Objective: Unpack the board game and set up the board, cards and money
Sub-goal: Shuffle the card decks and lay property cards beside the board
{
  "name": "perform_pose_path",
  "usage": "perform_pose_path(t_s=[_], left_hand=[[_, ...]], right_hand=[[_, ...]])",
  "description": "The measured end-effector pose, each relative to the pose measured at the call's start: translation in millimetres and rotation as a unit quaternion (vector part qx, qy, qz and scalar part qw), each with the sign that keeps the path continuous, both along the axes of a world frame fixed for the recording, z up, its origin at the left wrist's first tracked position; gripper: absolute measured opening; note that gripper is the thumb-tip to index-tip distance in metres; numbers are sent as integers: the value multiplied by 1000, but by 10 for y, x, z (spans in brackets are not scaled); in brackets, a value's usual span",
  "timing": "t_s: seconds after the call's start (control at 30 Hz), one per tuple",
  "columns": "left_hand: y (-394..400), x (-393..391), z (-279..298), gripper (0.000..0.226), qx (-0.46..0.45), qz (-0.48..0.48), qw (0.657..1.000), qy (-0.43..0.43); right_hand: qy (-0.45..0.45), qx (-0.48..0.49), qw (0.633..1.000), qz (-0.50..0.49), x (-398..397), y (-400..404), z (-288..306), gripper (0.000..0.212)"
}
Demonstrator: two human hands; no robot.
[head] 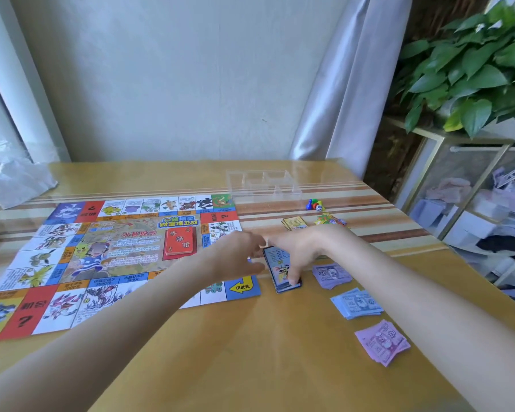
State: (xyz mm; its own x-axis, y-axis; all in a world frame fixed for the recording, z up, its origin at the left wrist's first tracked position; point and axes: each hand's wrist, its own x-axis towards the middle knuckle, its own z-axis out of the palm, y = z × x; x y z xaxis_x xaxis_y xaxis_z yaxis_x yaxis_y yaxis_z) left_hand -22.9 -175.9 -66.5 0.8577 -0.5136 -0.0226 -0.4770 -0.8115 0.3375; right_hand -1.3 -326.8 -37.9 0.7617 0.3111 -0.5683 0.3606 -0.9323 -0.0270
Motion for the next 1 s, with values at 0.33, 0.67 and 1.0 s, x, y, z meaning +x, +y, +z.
perform_pose_path(t_s=[0.33, 0.67, 1.0], left_hand=[[-80, 149, 352, 26, -650, 83, 591, 471], [364, 717, 271, 6, -701, 297, 560, 328], [749, 1060, 235, 33, -772, 235, 458, 372]], right_hand=[[146, 484, 858, -88, 225, 20, 471, 33], [-252, 194, 948, -29, 1024, 316, 30, 47], [-375, -12, 927, 9, 1546, 425, -245, 57]])
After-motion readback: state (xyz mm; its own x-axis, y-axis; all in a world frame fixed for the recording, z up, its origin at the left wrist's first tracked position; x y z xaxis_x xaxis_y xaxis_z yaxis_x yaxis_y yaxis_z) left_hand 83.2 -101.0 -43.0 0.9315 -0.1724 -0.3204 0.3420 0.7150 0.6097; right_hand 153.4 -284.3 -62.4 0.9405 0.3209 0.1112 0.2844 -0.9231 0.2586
